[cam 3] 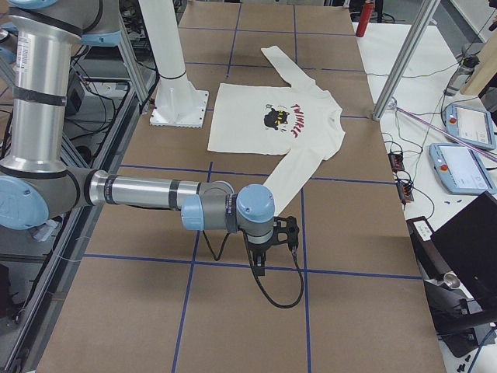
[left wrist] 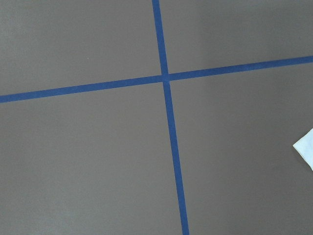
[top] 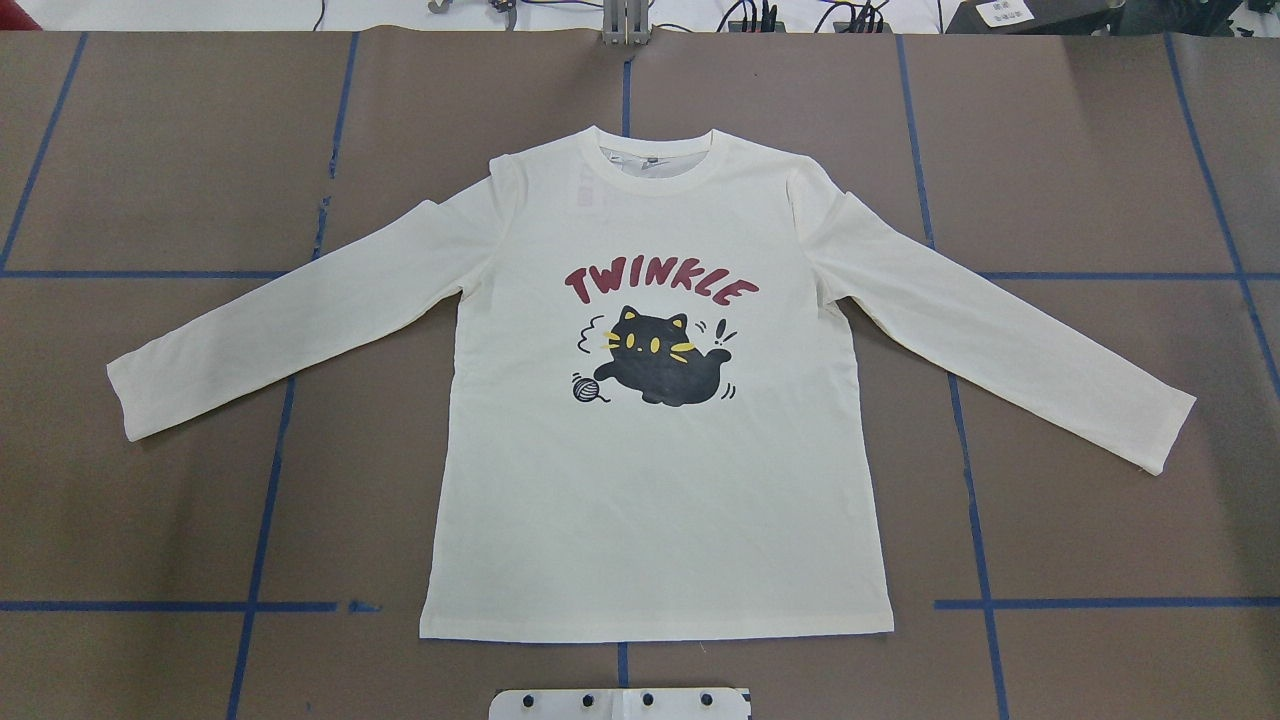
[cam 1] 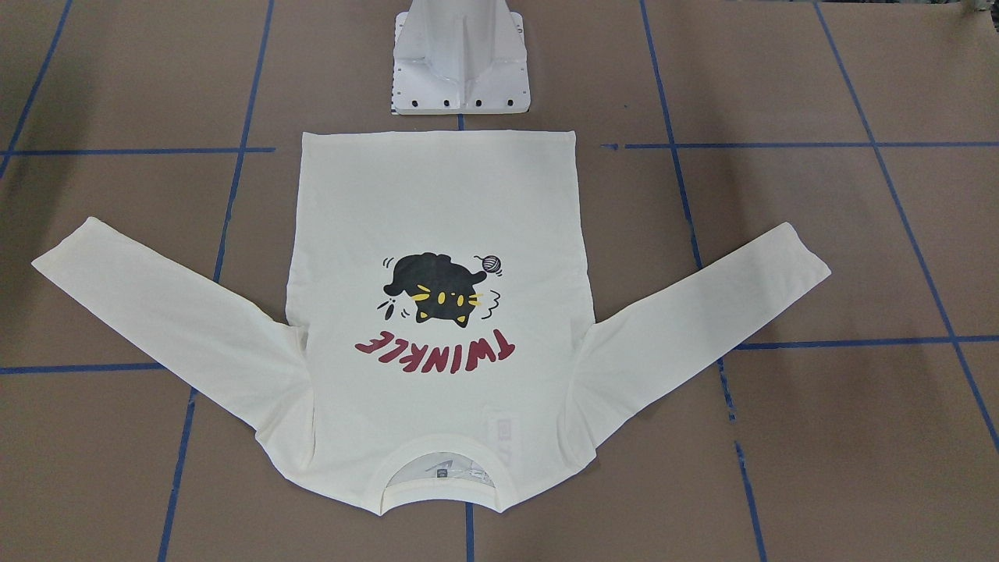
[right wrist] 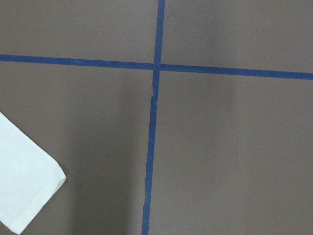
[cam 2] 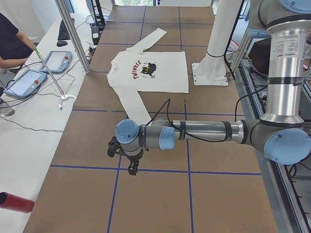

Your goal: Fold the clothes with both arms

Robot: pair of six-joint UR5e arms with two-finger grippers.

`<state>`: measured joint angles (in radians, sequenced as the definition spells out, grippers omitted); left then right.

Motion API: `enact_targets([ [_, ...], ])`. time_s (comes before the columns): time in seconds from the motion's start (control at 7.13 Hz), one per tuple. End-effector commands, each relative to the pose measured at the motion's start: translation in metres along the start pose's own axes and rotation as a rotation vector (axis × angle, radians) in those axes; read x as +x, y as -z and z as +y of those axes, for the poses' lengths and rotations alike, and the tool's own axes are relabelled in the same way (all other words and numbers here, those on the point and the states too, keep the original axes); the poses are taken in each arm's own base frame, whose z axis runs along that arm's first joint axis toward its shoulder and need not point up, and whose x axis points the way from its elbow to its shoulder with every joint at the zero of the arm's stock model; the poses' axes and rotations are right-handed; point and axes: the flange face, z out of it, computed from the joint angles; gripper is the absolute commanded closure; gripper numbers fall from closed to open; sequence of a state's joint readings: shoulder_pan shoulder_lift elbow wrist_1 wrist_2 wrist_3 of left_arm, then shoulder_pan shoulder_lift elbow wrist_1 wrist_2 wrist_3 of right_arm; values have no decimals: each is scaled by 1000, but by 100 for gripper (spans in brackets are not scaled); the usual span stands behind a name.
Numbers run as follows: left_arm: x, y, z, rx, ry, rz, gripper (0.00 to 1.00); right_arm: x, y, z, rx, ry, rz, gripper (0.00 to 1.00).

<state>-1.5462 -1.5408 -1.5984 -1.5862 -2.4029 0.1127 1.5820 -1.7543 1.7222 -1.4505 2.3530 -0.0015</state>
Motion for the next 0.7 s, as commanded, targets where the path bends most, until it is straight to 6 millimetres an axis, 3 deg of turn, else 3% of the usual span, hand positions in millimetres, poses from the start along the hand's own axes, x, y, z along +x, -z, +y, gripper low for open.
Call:
enact_targets([
  [0.0, 3, 3, -3, 6, -10, 2, 0, -4, 0, -1, 0, 8, -7, 0],
  [0.14, 27, 26, -8, 56, -84, -6, 0, -10, 5, -3, 11, 19, -14, 0],
  [0.28, 33, 32, -13, 83, -162, -24, 0, -38, 32, -16, 61, 73, -24, 0],
  [0.42, 45, 46, -33, 122, -211, -27, 0, -49, 41, -15, 75, 86, -54, 0],
  [0.56, 45, 45, -39, 121, -186, -19, 0, -43, 28, -10, 52, 57, -83, 0],
])
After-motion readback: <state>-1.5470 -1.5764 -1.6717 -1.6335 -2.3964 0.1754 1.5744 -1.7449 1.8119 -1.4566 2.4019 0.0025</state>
